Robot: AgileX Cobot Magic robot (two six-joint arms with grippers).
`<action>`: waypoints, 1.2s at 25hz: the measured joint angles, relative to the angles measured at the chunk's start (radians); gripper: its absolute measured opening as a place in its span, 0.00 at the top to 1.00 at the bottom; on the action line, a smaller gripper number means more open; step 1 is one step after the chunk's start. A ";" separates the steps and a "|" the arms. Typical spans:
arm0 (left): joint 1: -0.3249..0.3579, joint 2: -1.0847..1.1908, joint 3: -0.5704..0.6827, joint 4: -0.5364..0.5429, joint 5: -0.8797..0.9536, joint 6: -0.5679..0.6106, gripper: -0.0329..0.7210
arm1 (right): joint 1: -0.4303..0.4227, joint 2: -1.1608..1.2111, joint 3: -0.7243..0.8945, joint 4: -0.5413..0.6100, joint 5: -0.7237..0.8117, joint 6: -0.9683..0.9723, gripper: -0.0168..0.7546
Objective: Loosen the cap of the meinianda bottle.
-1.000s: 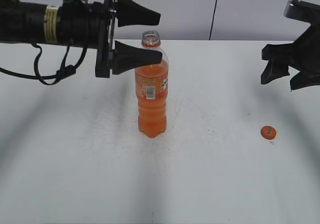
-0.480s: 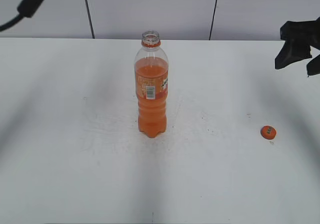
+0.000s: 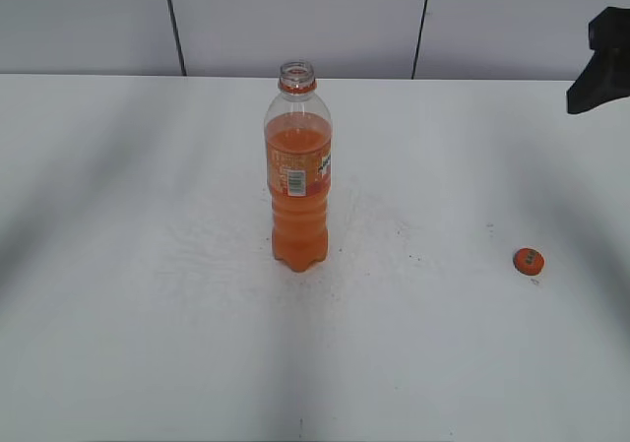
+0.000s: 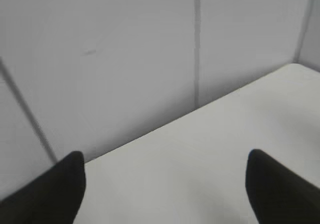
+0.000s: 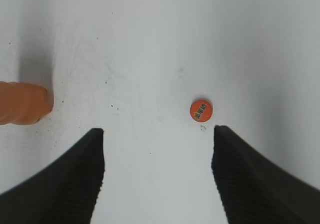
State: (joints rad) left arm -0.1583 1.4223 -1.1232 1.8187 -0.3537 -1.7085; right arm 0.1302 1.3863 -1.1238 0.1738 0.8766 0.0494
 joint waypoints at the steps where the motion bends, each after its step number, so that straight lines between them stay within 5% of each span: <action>1: 0.016 0.004 0.019 0.000 0.053 -0.007 0.17 | 0.000 -0.004 0.000 0.000 0.010 -0.004 0.32; 6: 0.080 0.027 0.092 0.002 0.283 -0.023 0.17 | 0.000 -0.011 0.000 0.000 0.101 -0.024 0.32; 15: 0.099 0.053 0.204 -0.050 0.458 0.017 0.17 | 0.000 -0.011 -0.007 0.000 0.242 -0.029 0.33; 25: 0.108 0.075 0.205 -0.505 0.650 0.414 0.18 | 0.000 -0.011 -0.072 0.000 0.323 -0.041 0.33; 30: 0.108 0.073 0.205 -1.049 0.666 0.896 0.19 | 0.000 -0.011 -0.082 0.000 0.332 -0.049 0.33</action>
State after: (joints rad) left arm -0.0507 1.4954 -0.9178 0.7700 0.3122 -0.8126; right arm 0.1302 1.3753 -1.2055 0.1738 1.2090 0.0000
